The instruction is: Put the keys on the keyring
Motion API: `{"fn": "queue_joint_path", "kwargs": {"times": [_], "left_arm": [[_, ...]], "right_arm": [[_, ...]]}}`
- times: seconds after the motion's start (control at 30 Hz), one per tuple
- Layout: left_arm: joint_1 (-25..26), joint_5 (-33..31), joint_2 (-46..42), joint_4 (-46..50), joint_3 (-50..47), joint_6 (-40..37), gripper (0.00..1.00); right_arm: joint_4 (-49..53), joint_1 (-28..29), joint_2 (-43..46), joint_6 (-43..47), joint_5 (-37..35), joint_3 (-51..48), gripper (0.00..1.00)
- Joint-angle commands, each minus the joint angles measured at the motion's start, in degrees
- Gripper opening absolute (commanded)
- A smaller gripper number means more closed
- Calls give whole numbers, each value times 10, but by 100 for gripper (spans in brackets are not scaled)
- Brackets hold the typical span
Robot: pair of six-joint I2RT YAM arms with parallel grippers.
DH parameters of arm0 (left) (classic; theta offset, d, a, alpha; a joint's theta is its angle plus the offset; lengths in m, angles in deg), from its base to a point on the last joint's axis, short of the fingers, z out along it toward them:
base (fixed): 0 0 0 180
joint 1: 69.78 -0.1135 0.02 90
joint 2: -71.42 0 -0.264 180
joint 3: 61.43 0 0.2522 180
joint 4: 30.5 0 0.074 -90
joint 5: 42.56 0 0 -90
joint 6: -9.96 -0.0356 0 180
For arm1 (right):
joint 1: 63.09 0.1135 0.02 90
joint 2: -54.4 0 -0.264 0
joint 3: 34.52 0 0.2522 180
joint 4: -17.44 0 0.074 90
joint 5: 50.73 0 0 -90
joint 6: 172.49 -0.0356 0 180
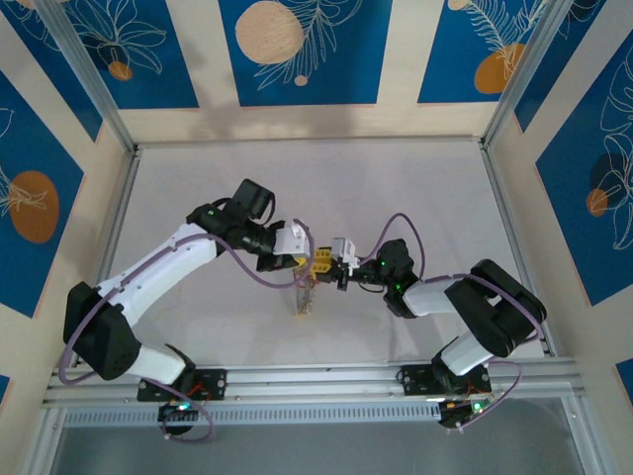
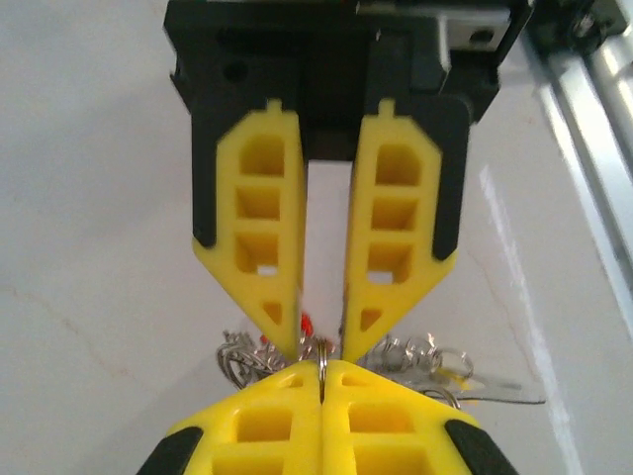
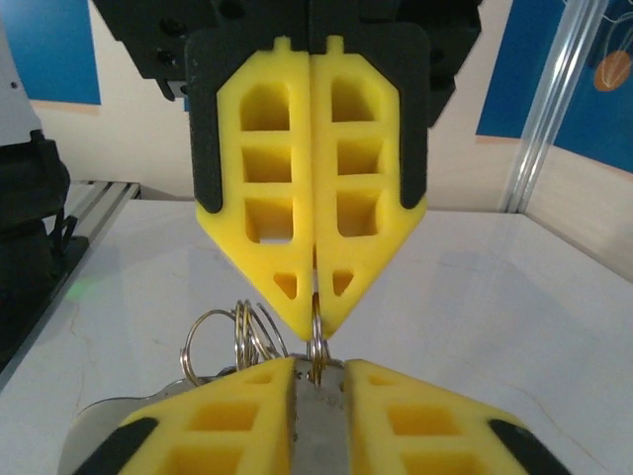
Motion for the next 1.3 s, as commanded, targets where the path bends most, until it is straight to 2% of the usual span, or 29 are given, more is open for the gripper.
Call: {"fn": "queue_joint_path", "kwargs": {"times": [0.0, 0.17, 0.4, 0.6, 0.97, 1.17, 1.27], "left_arm": [[30, -104, 15, 93, 57, -34, 0], [66, -192, 49, 171, 124, -39, 0], [97, -247, 87, 230, 187, -34, 0], [100, -233, 89, 218, 194, -24, 0], [100, -191, 87, 190, 180, -14, 0], [97, -175, 84, 172, 166, -8, 0], [96, -170, 87, 175, 163, -8, 0]], "right_arm": [[70, 4, 30, 44, -24, 20, 27], [97, 5, 40, 52, -26, 21, 29], [76, 12, 23, 35, -13, 29, 28], [37, 17, 2, 9, -2, 33, 24], [-16, 21, -25, -30, -8, 38, 24], [-34, 21, -34, -48, -5, 39, 16], [-47, 21, -38, -52, -6, 36, 1]]}}
